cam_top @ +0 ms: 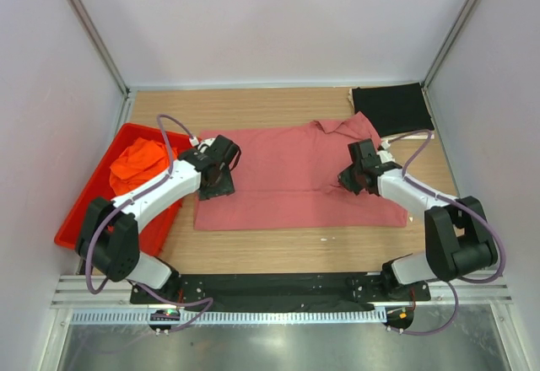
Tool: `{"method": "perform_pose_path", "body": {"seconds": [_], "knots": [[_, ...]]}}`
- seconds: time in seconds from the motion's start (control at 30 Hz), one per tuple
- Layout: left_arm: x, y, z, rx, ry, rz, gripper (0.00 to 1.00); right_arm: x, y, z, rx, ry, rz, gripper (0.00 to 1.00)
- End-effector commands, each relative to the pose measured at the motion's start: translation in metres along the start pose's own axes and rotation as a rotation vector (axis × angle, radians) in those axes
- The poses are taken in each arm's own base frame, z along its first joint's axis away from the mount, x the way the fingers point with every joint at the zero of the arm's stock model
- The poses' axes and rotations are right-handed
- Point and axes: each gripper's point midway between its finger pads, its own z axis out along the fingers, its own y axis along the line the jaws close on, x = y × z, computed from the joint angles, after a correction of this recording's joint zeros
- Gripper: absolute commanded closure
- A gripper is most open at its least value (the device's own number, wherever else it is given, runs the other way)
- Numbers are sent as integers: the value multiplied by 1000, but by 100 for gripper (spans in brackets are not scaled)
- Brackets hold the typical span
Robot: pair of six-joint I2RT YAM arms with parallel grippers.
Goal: Fold and stack the t-shirts
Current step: Fold the tshirt
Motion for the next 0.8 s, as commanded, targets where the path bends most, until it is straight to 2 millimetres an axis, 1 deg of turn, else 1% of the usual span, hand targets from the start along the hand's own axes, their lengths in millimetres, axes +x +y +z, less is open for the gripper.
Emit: {"method": "perform_pose_path", "body": {"seconds": [0.0, 0.07, 0.1, 0.17, 0.2, 0.23, 0.27, 0.3, 0.33, 0.4, 0.53, 0.63, 0.77], "knots": [[-13, -9, -6, 37, -35, -13, 45, -16, 36, 4, -110, -61, -165, 99], [-13, -10, -5, 40, -30, -14, 44, -17, 40, 8, -107, -58, -212, 99], [-12, -10, -5, 39, -29, -12, 44, -18, 45, 10, -113, -58, -263, 99], [-10, -9, -2, 33, -21, -10, 44, -18, 52, 11, -125, -68, -309, 99], [-9, -9, -1, 32, -20, -9, 44, -19, 59, 10, -143, -74, -324, 99], [-9, -8, 0, 26, -20, -10, 44, -18, 59, 13, -140, -75, -359, 99], [-8, -5, 3, 8, -23, -8, 44, -14, 64, 13, -151, -69, -381, 99], [-7, -3, 8, -14, -16, -4, 44, -14, 70, 13, -166, -70, -395, 99], [-6, -2, 11, -29, -10, 2, 43, -11, 69, 18, -158, -59, -431, 99], [-1, 3, 20, -76, 16, 25, 44, -6, 76, 20, -172, -41, -470, 99], [7, 8, 28, -117, 53, 50, 44, -1, 80, 25, -177, -21, -524, 97], [9, 8, 29, -113, 51, 39, 44, -1, 79, 27, -172, -25, -542, 96], [6, 8, 26, -107, 40, 33, 43, -1, 81, 29, -173, -19, -565, 93]]}}
